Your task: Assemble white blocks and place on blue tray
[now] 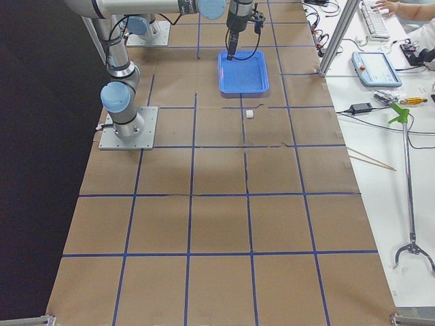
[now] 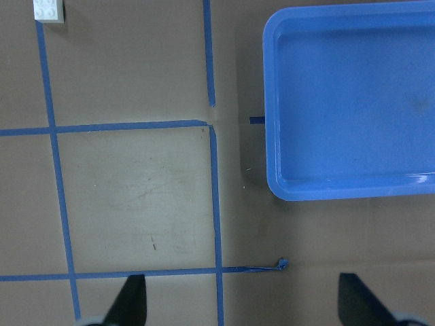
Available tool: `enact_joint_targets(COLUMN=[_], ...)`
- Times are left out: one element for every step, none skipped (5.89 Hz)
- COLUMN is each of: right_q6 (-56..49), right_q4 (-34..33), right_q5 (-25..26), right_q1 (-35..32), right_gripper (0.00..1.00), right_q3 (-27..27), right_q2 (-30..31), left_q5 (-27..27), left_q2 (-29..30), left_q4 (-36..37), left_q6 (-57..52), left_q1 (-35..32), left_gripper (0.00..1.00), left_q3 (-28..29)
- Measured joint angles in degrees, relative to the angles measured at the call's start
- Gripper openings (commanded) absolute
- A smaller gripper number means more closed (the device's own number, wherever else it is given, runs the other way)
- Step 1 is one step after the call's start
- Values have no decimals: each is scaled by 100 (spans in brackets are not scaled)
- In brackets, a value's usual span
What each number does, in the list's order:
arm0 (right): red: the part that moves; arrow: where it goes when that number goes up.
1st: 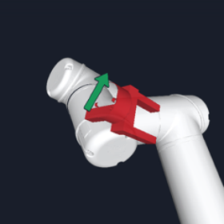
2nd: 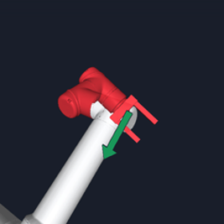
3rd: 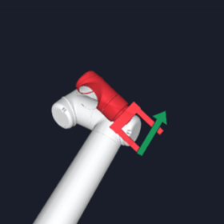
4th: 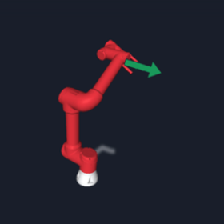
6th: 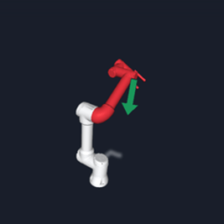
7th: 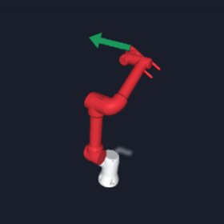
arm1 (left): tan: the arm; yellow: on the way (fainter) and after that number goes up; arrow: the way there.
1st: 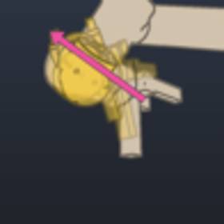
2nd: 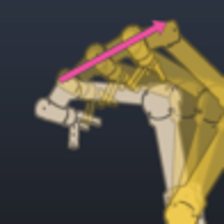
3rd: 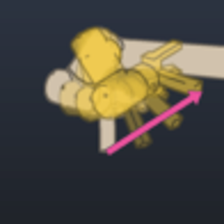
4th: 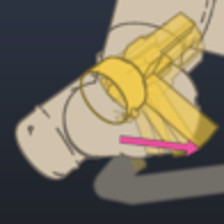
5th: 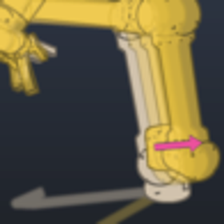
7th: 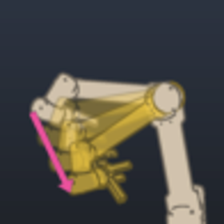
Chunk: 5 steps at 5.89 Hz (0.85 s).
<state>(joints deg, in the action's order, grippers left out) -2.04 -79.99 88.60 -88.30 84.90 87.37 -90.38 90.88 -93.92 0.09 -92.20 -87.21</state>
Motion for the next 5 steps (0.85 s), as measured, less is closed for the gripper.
enact_joint_targets(right_q6=[-1216, -2683, -4251, -5999, -7807], right_q4=[-22, -186, -491, -736, -911], right_q5=[13, 28, 33, 30, -6], right_q1=[41, 119, 263, 484, 771], right_gripper=[100, 100, 100, 100, 100], right_q3=[4, 5, 2, -8, -20], right_q2=[-7, -76, -219, -372, -546], left_q5=[-22, -16, 3, 24, 26], left_q2=[50, 115, 140, 152, 197], left_q4=[-27, -36, 159, 668, 1467], left_q6=[-28, -113, -185, -210, -234], left_q1=[0, 0, 0, 0, 3], left_gripper=[99, 99, 99, 99, 99], left_q3=[-45, -199, -573, -1086, -1687])
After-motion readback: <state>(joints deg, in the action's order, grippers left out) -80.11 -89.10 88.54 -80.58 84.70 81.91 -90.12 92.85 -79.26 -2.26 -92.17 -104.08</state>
